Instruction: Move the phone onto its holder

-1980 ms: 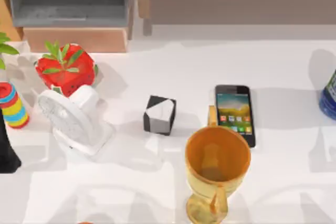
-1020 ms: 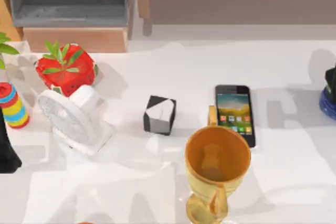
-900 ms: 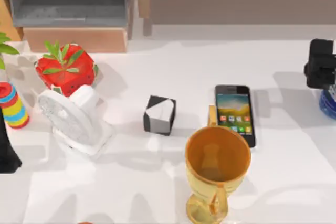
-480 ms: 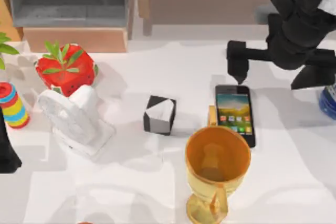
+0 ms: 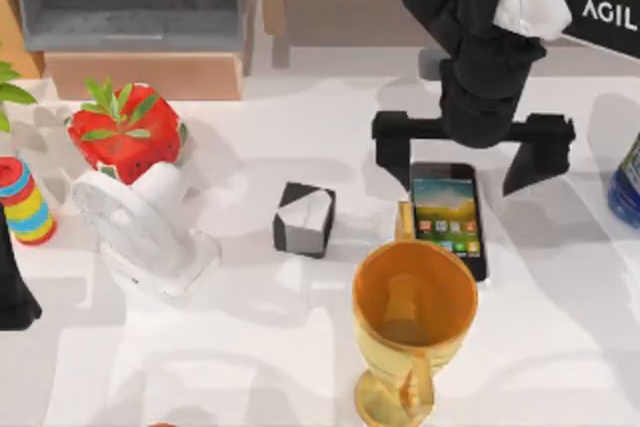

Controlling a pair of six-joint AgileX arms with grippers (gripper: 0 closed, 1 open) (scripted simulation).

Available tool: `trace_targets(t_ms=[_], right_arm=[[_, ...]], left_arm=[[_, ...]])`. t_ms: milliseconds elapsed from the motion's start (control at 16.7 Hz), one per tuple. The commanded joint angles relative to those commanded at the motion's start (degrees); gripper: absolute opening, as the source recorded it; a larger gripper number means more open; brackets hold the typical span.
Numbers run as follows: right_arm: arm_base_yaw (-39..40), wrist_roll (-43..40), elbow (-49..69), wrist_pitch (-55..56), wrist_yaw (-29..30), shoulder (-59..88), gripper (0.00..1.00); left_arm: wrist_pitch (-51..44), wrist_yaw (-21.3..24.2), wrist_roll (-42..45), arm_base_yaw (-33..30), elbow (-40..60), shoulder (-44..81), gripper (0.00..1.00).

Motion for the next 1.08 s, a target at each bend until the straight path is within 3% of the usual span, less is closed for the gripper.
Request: trace_targets(t_ms=[360, 780, 1080], right_arm=[[-0.2, -0.12, -0.9, 1.09, -0.01, 0.33, 1.0], [-0.01, 0.09, -8.57, 14.23, 0.06, 5.49, 1.0], [0.08, 0.15, -9.11, 15.04, 0.06, 5.93, 1.0]], left_arm=[[0.0, 0.0, 0.0, 0.0, 0.0, 0.0, 1.0], [0.0, 0.0, 0.0, 0.0, 0.0, 0.0, 1.0], [0.0, 0.0, 0.0, 0.0, 0.0, 0.0, 1.0]])
